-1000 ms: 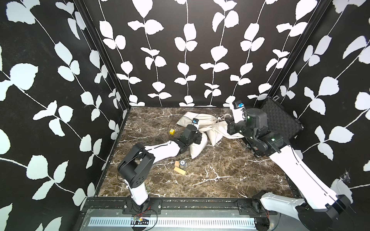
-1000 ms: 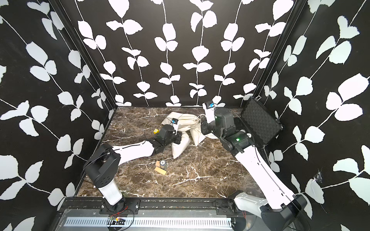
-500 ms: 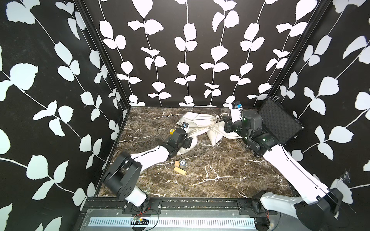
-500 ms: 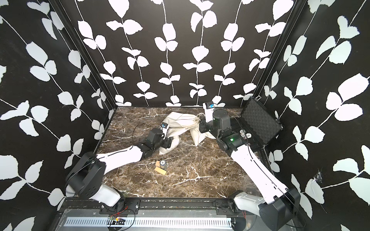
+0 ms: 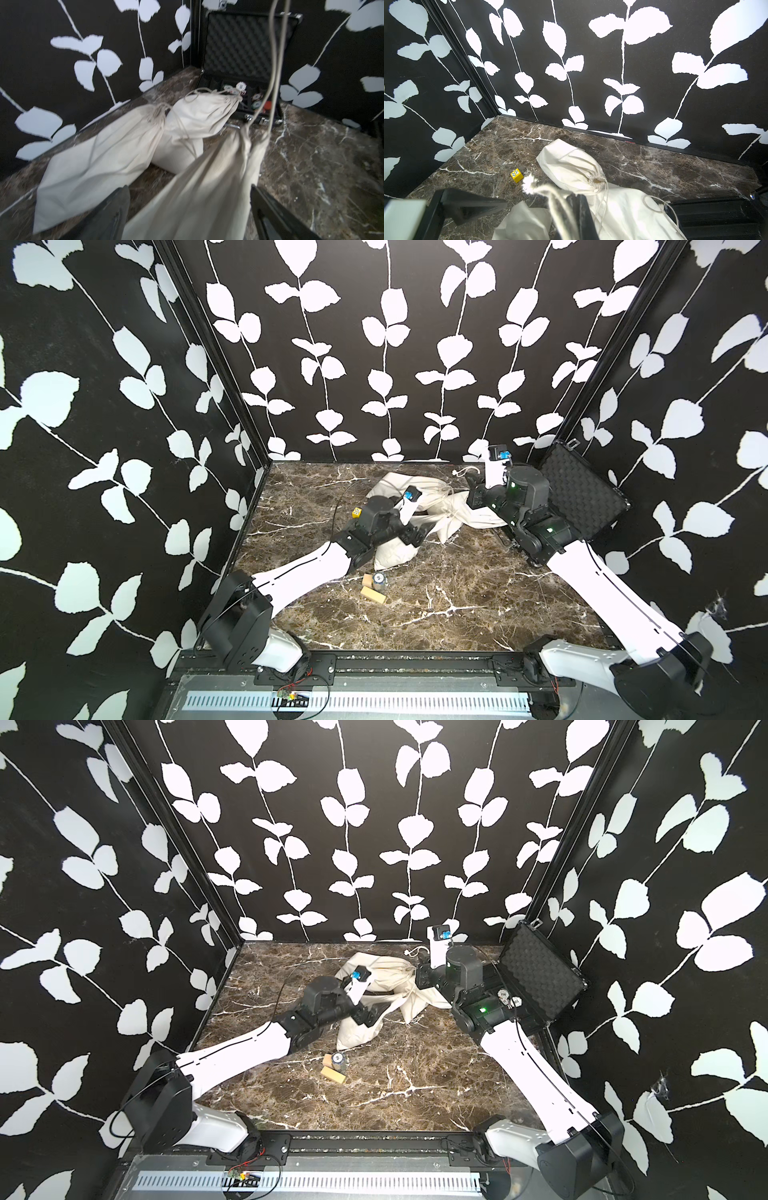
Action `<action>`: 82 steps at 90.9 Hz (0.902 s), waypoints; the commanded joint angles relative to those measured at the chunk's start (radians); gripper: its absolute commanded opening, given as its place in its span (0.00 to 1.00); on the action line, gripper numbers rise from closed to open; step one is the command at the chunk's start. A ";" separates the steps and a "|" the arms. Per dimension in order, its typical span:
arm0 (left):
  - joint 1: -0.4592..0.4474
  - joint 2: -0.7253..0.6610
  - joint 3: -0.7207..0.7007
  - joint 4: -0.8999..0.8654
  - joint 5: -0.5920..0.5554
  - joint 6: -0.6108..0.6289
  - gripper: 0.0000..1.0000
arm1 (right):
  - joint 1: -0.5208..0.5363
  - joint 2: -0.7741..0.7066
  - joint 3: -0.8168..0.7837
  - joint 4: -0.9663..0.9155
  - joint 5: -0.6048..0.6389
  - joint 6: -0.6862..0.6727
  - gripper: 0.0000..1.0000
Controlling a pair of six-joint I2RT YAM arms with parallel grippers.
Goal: Close the soil bag
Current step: Frap the soil bag at the center of the board.
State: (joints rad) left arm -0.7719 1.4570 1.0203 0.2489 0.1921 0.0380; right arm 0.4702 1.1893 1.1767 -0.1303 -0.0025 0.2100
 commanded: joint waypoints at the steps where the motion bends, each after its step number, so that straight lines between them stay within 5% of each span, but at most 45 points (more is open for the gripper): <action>1: -0.010 0.053 0.098 0.021 0.129 0.017 0.92 | -0.005 -0.024 0.005 0.052 -0.010 0.013 0.00; 22: -0.022 0.151 0.204 0.049 0.210 0.000 0.87 | -0.005 -0.047 0.003 0.044 0.002 0.005 0.00; 35: -0.042 0.204 0.256 0.028 0.241 0.005 0.76 | -0.005 -0.058 0.004 0.036 0.008 -0.001 0.00; 46: -0.048 0.239 0.287 0.026 0.259 -0.006 0.58 | -0.005 -0.065 0.001 0.032 0.014 -0.006 0.00; 67: -0.050 0.247 0.271 -0.057 0.136 0.024 0.00 | -0.007 -0.074 0.006 0.006 0.044 -0.033 0.00; 82: -0.050 0.273 0.217 -0.200 -0.069 0.045 0.00 | -0.019 -0.113 0.010 -0.021 0.095 -0.064 0.00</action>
State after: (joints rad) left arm -0.8288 1.7187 1.2797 0.2329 0.3035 0.0586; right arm 0.4702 1.1458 1.1767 -0.1951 0.0200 0.1810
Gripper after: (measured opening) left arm 0.060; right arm 0.046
